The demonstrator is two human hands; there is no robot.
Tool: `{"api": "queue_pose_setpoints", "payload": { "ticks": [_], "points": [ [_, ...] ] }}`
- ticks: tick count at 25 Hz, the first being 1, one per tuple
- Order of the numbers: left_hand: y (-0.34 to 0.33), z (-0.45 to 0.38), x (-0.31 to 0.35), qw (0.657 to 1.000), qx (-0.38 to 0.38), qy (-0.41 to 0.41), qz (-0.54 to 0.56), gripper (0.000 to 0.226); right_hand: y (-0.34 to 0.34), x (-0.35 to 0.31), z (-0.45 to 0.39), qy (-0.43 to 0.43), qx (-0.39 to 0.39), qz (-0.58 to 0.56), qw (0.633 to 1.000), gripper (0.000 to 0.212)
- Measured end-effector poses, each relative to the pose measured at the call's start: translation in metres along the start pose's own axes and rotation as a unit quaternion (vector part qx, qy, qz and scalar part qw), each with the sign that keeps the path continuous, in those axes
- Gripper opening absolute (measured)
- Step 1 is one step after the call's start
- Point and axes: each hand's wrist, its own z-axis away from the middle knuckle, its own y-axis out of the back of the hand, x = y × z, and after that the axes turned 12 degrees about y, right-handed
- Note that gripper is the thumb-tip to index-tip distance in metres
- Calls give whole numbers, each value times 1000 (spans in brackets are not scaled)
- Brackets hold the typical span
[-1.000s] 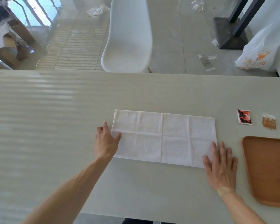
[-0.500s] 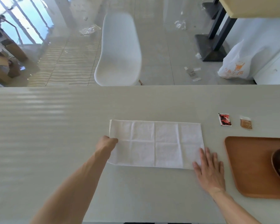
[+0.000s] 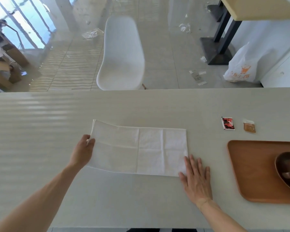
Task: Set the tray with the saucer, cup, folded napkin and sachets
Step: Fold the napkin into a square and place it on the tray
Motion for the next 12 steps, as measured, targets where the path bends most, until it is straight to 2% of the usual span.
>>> {"api": "queue_pose_setpoints", "payload": {
  "ticks": [2,5,8,12],
  "points": [
    [19,0,0,1000,-2,-13,-23,13,-4,-5,1,10,-3,2,1000,81],
    [30,13,22,999,-38,-27,-23,11,-7,8,2,-3,4,10,1000,75],
    [23,34,61,992,-113,-29,42,14,-4,34,5,-43,8,12,999,69],
    [-12,64,125,973,-207,-26,96,6,-4,44,7,-48,14,23,998,63]
  ]
}}
